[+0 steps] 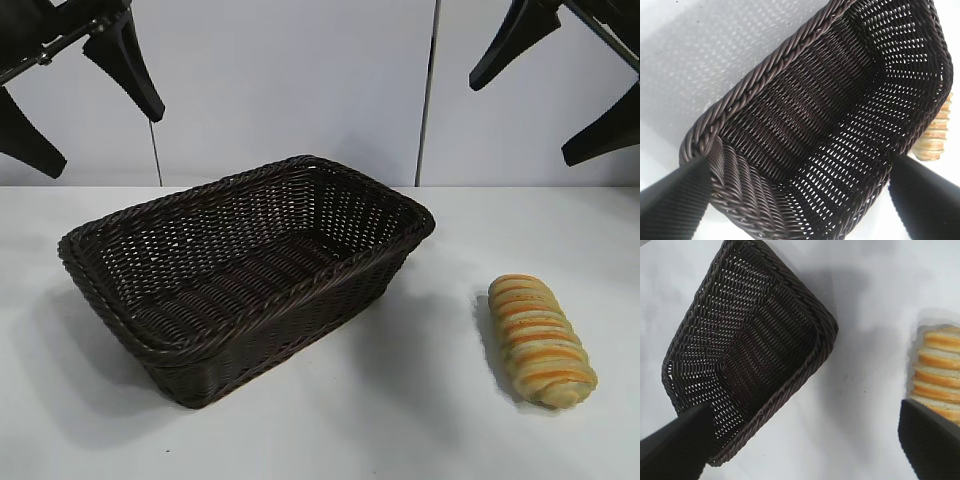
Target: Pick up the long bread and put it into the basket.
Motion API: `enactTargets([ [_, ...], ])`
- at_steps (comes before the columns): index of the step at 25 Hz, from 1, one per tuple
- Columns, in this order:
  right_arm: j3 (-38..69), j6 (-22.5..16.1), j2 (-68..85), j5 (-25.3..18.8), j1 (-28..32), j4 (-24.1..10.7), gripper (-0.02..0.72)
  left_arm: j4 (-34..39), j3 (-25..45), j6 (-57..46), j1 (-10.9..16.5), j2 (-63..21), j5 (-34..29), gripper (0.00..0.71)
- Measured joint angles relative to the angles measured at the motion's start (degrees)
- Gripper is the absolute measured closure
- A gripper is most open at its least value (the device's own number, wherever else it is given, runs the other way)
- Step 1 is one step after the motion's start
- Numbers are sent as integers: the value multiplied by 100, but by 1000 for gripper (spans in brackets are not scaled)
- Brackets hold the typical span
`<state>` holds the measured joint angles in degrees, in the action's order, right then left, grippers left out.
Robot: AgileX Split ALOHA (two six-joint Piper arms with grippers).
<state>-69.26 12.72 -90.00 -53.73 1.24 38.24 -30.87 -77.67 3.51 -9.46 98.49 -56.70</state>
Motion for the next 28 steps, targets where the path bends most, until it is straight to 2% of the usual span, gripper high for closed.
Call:
enactTargets([
  [6, 0, 0, 0, 13, 0, 0, 9, -72, 0, -5, 0, 0, 375, 15],
  [10, 0, 0, 0, 13, 0, 0, 9, -189, 0, -87, 0, 0, 245, 17],
  [15, 0, 0, 0, -40, 0, -6, 9, 508, 422, -957, -198, -383, 178, 44],
  [20, 0, 5, 0, -85, 0, -11, 9, 1398, 1515, -2298, -673, -800, 942, 46],
  [24, 0, 4, 0, -93, 0, -22, 9, 1398, 1966, -2481, -805, -629, 1461, 47],
  [28, 0, 4, 0, -105, 0, -26, 9, 1243, 2026, -2501, -821, -131, 1812, 47],
])
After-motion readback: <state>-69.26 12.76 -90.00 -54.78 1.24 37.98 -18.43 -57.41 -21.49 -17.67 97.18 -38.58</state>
